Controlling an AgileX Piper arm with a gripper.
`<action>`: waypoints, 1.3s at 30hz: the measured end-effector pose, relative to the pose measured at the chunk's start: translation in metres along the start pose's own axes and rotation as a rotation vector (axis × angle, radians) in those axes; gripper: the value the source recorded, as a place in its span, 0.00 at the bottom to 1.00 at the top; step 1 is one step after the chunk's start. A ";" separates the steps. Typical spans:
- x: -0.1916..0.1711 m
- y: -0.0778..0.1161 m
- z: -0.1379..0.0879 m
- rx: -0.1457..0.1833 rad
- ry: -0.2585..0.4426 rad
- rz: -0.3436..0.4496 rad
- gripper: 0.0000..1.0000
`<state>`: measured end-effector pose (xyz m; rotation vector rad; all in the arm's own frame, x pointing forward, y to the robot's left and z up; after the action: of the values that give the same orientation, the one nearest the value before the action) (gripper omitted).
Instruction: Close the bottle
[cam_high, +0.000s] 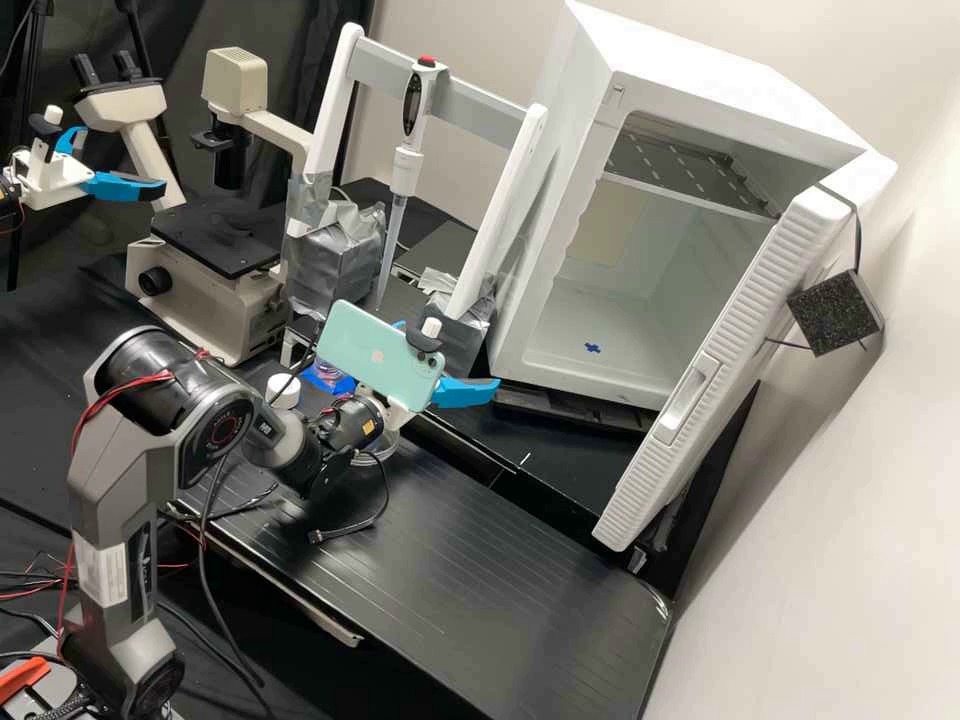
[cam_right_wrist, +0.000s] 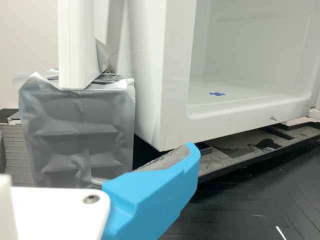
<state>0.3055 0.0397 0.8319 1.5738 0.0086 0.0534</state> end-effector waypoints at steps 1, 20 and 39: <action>0.000 0.000 0.000 0.000 0.000 0.000 1.00; -0.064 0.007 -0.011 0.019 0.155 0.063 1.00; -0.155 -0.061 -0.054 -0.170 0.513 -0.233 1.00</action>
<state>0.1503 0.0882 0.7665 1.3440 0.5738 0.2662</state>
